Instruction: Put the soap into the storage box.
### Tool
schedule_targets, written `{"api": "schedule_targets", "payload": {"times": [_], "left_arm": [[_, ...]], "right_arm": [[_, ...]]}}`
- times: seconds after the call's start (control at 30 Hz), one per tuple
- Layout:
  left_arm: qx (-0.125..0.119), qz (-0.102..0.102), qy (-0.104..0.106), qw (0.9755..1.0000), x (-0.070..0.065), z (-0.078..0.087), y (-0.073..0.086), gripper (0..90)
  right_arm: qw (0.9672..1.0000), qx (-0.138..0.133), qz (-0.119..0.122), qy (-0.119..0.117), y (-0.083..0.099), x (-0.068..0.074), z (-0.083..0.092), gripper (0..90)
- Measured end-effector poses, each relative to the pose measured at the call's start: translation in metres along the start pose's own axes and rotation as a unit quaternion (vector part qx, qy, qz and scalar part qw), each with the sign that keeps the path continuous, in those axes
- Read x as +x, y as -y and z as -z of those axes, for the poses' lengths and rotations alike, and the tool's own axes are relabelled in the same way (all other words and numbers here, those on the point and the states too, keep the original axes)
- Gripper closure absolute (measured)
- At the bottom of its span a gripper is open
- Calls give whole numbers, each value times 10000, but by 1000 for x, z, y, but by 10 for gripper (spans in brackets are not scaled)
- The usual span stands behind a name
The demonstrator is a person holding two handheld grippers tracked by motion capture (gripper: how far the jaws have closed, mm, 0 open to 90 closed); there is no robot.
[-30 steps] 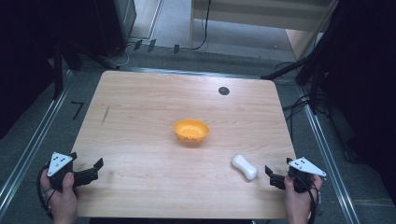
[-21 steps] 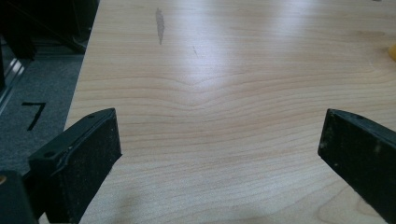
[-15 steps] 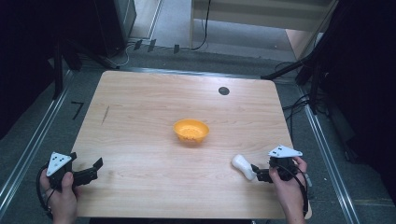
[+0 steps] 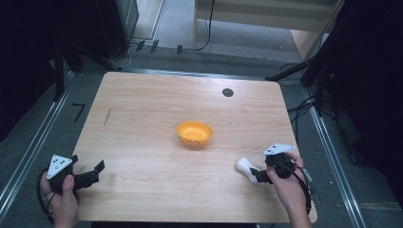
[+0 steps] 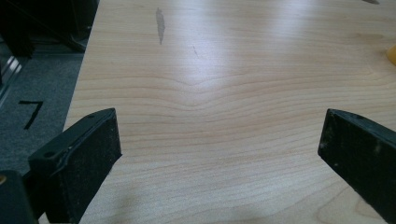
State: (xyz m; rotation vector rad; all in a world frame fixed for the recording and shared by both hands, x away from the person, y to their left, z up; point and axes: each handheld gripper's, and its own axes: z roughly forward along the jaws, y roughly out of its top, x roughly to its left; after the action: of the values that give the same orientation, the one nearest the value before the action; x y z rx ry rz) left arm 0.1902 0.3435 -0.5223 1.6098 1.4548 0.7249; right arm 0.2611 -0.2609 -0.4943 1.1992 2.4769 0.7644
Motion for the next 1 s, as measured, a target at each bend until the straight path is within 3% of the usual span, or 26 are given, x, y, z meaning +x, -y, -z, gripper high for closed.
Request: {"api": "schedule_targets", "payload": {"times": [0.07,0.1,0.43,0.67,0.83,1.0], "left_arm": [[-2,3,4,10000,0,0,0,0],[-3,9,11,10000,0,0,0,0],[11,16,17,10000,1,0,0,0],[20,20,19,10000,1,0,0,0],[27,18,14,10000,1,0,0,0],[26,18,11,10000,1,0,0,0]], "right_arm": [[10000,4,33,-47,-1,0,-1,280],[10000,-43,16,-81,-2,1,-1,369],[9997,-32,51,-225,-7,6,-5,483],[9990,-217,4,-383,-11,8,-4,484],[9979,-442,-42,-468,-13,11,-1,624],[9987,-328,255,-302,-14,16,0,641]]}}
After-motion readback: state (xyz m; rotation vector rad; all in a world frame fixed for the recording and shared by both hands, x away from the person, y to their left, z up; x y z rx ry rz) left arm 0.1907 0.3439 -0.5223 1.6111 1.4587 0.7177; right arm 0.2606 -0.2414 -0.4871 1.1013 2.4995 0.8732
